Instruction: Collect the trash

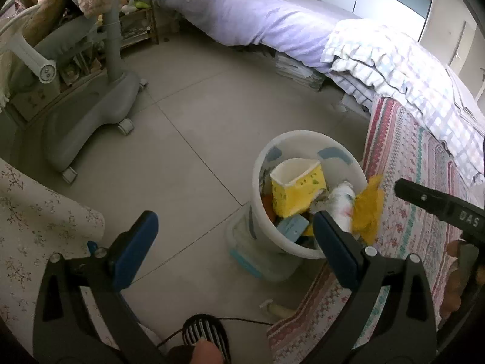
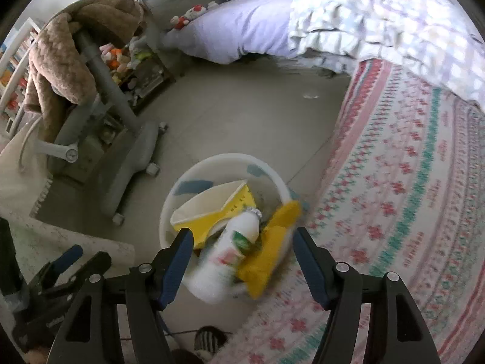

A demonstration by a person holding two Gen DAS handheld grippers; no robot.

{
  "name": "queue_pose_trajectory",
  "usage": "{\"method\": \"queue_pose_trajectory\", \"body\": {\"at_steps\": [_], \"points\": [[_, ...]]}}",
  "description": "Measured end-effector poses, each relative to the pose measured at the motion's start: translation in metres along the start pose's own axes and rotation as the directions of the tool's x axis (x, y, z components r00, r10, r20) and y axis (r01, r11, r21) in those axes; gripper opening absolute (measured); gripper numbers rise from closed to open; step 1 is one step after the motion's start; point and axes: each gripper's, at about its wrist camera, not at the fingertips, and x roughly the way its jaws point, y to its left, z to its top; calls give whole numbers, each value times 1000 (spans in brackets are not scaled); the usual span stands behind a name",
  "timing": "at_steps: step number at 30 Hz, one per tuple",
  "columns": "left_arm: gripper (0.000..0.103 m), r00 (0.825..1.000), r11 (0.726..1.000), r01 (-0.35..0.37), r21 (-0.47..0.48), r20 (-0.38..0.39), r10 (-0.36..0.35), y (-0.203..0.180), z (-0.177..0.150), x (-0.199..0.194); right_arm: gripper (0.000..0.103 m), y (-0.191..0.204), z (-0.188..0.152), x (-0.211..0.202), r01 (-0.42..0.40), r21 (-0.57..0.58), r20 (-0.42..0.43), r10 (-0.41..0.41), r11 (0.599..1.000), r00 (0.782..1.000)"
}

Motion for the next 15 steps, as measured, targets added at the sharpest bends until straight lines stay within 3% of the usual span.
{"method": "queue_pose_trajectory", "body": {"at_steps": [15], "points": [[101, 997, 997, 79, 15, -13, -79, -51, -34, -51, 74, -40, -62, -117, 123, -1, 73, -123, 992, 990]]}}
